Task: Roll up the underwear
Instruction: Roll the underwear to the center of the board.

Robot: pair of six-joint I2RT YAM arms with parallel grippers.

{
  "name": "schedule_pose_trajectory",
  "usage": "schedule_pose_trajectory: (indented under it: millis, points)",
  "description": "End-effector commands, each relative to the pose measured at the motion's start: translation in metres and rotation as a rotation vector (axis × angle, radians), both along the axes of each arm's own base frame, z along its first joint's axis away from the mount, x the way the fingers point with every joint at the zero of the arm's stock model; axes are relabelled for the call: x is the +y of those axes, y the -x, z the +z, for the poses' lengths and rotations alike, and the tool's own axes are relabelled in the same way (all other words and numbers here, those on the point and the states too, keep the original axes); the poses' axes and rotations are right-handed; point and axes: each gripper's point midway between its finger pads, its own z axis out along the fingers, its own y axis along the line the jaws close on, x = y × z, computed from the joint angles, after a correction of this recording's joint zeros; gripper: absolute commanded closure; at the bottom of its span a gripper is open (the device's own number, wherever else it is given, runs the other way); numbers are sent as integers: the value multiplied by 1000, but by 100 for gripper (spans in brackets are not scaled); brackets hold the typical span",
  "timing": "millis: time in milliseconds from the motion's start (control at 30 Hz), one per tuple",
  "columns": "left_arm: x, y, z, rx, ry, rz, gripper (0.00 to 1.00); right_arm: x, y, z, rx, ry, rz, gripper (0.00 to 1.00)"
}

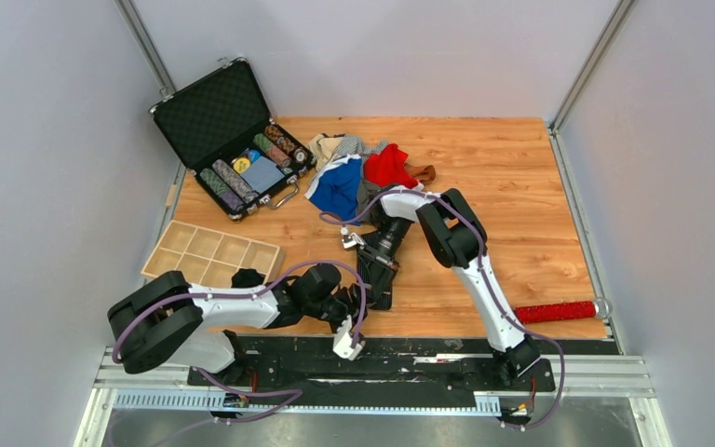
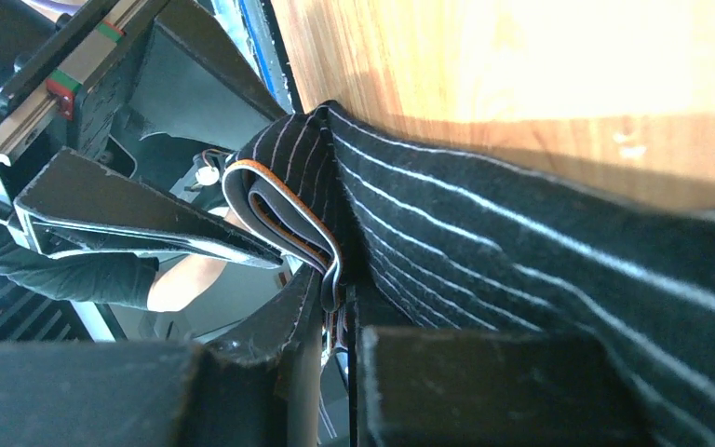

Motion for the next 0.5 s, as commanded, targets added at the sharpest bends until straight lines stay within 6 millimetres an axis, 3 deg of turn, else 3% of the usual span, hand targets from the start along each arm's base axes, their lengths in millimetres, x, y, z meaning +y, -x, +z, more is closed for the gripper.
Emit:
schedule_pose_trajectory:
  millis: [0, 200, 300, 467]
  points:
    - [1, -14, 10, -89, 38, 51, 41, -12, 3, -63, 43, 36, -12, 100]
    - [11, -16, -4, -87, -17, 80, 45, -12, 4, -64, 50, 41, -10, 100]
    - [17, -26, -14, -118, -54, 122, 46, -12, 4, -65, 52, 44, -10, 100]
    - [11, -37, -21, -118, -62, 171, 46, -12, 6, -66, 53, 50, 0, 100]
